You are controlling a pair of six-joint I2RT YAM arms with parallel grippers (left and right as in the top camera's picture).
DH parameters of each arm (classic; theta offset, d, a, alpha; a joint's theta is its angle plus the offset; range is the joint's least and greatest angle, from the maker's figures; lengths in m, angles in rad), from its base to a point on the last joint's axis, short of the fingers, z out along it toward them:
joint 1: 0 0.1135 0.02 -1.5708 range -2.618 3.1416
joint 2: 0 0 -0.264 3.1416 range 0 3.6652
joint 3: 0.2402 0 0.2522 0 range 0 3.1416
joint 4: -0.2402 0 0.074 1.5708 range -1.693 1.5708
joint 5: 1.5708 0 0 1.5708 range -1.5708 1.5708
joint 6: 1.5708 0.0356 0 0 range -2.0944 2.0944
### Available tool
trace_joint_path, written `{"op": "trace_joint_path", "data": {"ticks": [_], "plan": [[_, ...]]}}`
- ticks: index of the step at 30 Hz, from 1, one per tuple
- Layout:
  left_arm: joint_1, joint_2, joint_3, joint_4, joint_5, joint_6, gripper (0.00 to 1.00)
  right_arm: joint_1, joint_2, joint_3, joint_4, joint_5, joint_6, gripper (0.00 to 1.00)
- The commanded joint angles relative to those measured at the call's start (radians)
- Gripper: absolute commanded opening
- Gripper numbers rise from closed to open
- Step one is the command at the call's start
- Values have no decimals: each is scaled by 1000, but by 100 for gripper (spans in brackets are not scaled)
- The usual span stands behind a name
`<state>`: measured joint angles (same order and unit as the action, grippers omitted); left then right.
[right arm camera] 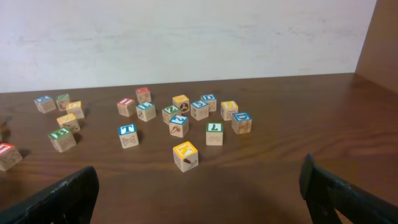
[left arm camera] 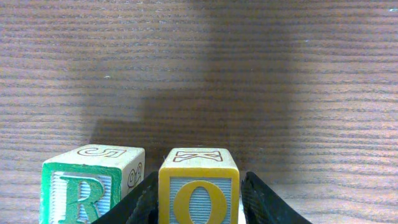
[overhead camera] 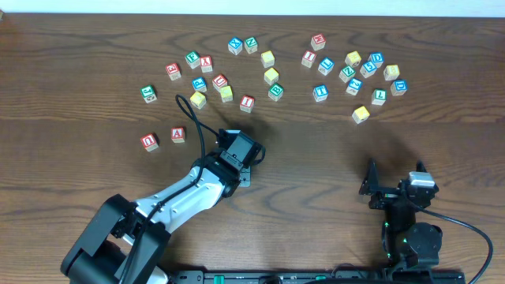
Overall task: Spell out ROBOT
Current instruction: 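Set the O block beside R and open the left gripper, then raise the left gripper and move it back to the block cluster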
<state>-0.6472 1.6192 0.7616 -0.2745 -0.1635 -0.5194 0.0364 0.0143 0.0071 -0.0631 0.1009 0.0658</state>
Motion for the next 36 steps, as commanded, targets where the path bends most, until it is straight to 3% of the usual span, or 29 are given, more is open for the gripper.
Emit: {"op": "trace_joint_path", "data": {"ticks": [1,20,23,36], "plan": [[3,-21,25,0,-11,11,41,-10,-8,-2,-4,-3,-11,99],[3,-66,52,-6,-49,56,42,-10,-8,-2,-3,-3,-11,99],[4,-91,53,-10,-62,58,47,-10,-8,-2,-3,-3,-11,99],[82,-239,58,-27,-62,124,51,-10,-8,-2,-4,-3,-11,99]]}}
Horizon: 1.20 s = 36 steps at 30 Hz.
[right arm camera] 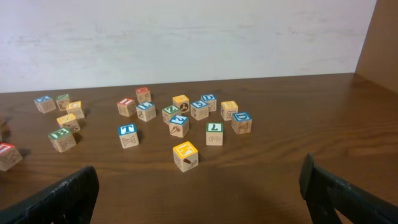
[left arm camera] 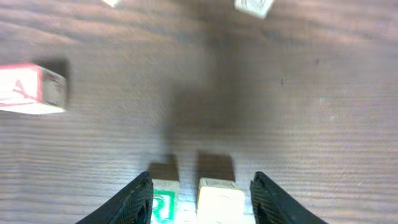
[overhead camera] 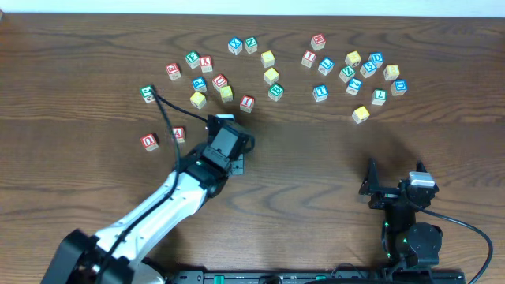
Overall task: Spell out ROBOT
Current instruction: 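Raise the left gripper and move it back to the block cluster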
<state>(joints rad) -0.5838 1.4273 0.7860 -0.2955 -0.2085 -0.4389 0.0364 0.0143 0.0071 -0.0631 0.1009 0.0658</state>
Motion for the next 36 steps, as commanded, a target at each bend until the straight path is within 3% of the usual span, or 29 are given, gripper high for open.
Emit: {"op": "trace_joint_path", "data": {"ticks": [1,6,13,20,27,36], "plan": [[27,-63,36,-6,-18,54,53,-10,-8,-2,-4,-3,-11,99],[82,-120,84,-6,-16,132,54,-10,-8,-2,-3,-3,-11,99],[176,-101,269,-87,32,348,54,-10,-8,-2,-3,-3,-11,99],[268,-24,463,-151,161,537,54,-10,-8,-2,-3,-3,-12,99],[299,121,603,-216,171,512,54,-10,-8,-2,-3,-3,-11,99],[294,250,623,-167,171,214,53,-10,-8,-2,-3,-3,-11,99]]}}
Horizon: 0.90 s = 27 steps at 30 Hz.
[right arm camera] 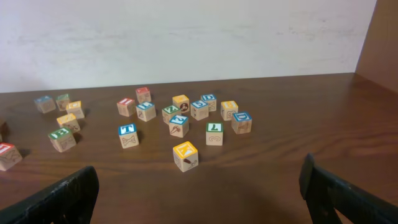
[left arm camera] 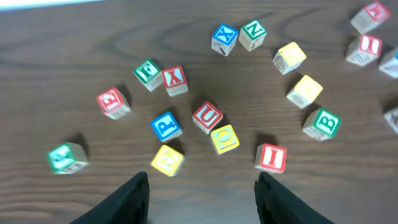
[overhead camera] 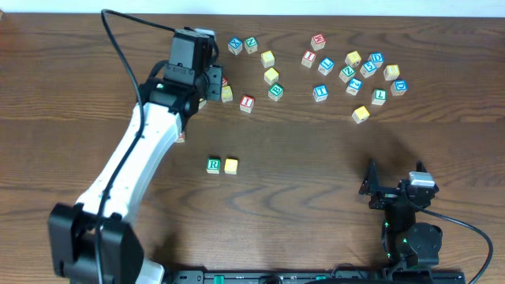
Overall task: Spell out ROBOT
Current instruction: 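Raise the left gripper and move it back to the block cluster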
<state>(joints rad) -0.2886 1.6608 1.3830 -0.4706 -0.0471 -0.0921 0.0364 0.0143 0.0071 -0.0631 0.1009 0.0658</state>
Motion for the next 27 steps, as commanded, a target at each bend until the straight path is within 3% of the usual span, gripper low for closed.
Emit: {"op": "trace_joint_path", "data": {"ticks": [1,6,11,18,24,27], "plan": [[-3,21,26,12,8,-159,53,-10,-8,-2,-3,-3,-11,99],[-24,31,26,27,-3,-178,52,-10,-8,-2,-3,-3,-11,99],[-44,31,26,34,-9,-91,52,-10,-8,-2,-3,-3,-11,99],[-45,31,26,42,-16,-79,52,-10,-8,-2,-4,-3,-11,99],[-45,35,26,43,21,99,52,-10,-8,-2,-3,-3,-11,99],[-45,48,26,42,6,90,50,-10,-8,-2,-3,-3,-11,99]]}}
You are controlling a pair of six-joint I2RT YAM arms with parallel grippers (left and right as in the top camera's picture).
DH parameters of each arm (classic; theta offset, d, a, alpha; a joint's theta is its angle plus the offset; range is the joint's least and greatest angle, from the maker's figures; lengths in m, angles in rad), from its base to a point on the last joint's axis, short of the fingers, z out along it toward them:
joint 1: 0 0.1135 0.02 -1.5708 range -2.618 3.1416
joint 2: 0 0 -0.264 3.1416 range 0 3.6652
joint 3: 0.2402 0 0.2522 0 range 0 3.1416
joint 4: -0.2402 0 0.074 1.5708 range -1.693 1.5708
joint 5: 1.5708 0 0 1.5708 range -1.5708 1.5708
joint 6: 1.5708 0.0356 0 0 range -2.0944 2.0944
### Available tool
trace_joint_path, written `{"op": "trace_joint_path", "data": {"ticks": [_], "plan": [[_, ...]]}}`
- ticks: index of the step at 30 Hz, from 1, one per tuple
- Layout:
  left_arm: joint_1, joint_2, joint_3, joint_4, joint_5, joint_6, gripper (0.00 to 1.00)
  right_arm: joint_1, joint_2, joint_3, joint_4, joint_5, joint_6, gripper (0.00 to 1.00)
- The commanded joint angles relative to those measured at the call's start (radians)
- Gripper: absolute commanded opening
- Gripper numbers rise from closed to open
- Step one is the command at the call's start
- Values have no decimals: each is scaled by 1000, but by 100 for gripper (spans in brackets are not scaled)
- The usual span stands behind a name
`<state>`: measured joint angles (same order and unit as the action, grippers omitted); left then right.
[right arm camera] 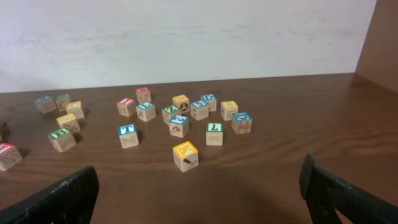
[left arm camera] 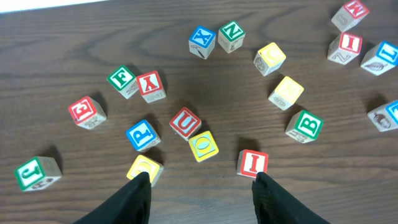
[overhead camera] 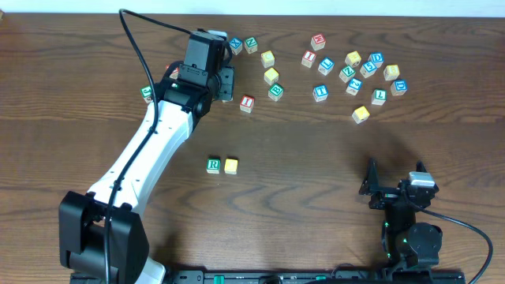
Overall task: Spell out ROBOT
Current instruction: 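Raise the left gripper and move it back to the block cluster, then position the left gripper over a second yellow O block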
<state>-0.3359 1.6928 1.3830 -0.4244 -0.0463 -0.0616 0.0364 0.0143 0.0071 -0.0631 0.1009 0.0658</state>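
A green R block (overhead camera: 213,165) and a yellow O block (overhead camera: 230,165) lie side by side, touching, mid-table. My left gripper (left arm camera: 200,186) hangs open and empty over the far left cluster of letter blocks, seen from overhead as well (overhead camera: 225,83). Below it lie another yellow O block (left arm camera: 204,145), a red I (left arm camera: 252,163) and a green B block (left arm camera: 305,125). A blue T block (right arm camera: 127,135) and a green T block (right arm camera: 214,132) sit in the far right cluster. My right gripper (right arm camera: 198,193) rests open and empty near the front right.
Several more letter blocks are scattered along the far side, among them a red U (left arm camera: 185,122), a blue P (left arm camera: 142,134) and a yellow K block (right arm camera: 185,155) nearest my right gripper. The left arm (overhead camera: 150,150) stretches diagonally over the table's left half.
My left gripper has shifted a little to the right above the far left cluster and is still open. The R and O blocks and the right arm have not moved.
First my left gripper had the yellow O block between its fingers, set down beside the green R. Then it stood open just behind the pair. After that it was high over the far left cluster, and now slightly further right there.
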Motion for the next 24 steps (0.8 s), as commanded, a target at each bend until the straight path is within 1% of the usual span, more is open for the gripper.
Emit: {"op": "trace_joint_path", "data": {"ticks": [1,6,12,17,19,24], "plan": [[2,23,26,-3,6,57,50,-10,-8,-2,-3,-3,-11,99],[2,76,26,14,6,71,50,-10,-8,-2,-3,-3,-11,99],[2,144,26,16,13,174,50,-10,-8,-2,-4,-3,-11,99],[2,165,26,14,16,236,49,-10,-8,-2,-4,-3,-11,99],[2,165,26,12,45,264,49,-10,-8,-2,-3,-3,-11,99],[2,165,26,14,65,271,49,-10,-8,-2,-3,-3,-11,99]]}}
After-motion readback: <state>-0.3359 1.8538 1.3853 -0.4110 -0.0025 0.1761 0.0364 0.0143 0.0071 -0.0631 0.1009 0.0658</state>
